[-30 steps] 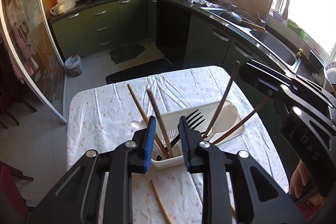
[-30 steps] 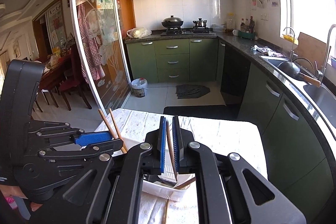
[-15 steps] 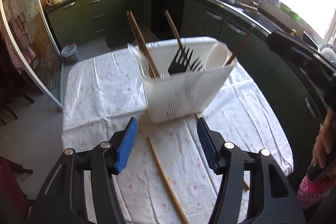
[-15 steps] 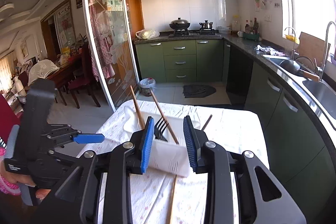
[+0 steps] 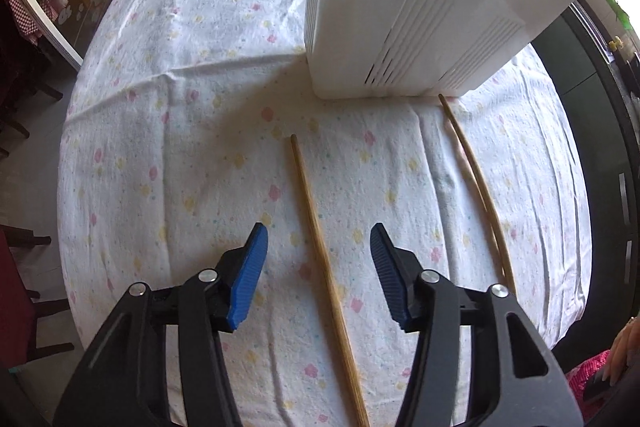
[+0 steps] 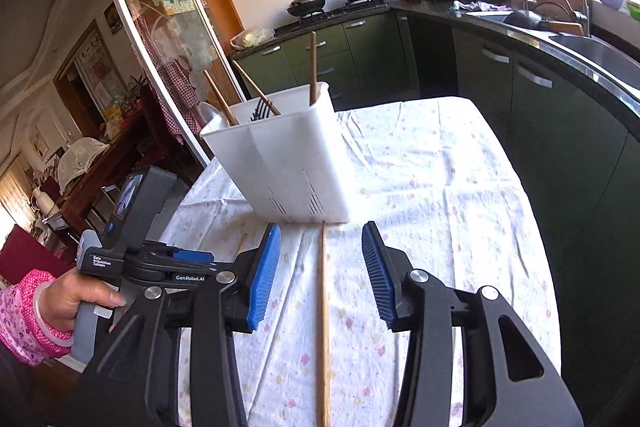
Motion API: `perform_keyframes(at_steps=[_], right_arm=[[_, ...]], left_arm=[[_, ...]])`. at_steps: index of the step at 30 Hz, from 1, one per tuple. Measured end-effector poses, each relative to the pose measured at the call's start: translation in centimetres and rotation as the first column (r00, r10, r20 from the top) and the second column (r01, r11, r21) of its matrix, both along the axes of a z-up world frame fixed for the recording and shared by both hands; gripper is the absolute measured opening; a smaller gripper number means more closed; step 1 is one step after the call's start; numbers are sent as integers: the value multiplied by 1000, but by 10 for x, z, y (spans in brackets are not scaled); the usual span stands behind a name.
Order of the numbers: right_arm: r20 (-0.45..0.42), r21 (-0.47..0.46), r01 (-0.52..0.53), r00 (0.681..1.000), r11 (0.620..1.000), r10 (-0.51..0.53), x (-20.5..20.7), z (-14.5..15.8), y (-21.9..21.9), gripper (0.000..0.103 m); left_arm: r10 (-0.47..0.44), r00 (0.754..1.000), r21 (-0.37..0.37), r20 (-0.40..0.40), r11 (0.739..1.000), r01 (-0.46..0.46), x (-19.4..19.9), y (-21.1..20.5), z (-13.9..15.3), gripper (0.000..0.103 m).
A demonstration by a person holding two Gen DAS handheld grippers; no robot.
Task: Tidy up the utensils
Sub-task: 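Grasp the last wooden chopstick with the right tool while the left tool grasps another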
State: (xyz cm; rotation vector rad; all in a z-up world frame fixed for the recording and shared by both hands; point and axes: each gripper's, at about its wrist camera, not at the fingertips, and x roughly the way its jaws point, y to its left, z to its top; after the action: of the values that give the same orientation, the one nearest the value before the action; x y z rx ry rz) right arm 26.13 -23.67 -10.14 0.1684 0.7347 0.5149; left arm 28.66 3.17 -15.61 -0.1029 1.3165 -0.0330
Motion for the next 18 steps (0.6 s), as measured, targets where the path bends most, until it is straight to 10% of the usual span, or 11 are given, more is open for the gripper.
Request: perform_keyframes(at_steps=[12,18], right_arm=[[-98,-154,-69,994,986,54,30,-33,38,52],[-236,-205,-180,963,962,130,63,-78,63,56]], left_arm=[[9,1000,77,-21,997,-8,3,-17,-8,8],[0,1000,22,-12,1000,1,-2,-6,-8,7]])
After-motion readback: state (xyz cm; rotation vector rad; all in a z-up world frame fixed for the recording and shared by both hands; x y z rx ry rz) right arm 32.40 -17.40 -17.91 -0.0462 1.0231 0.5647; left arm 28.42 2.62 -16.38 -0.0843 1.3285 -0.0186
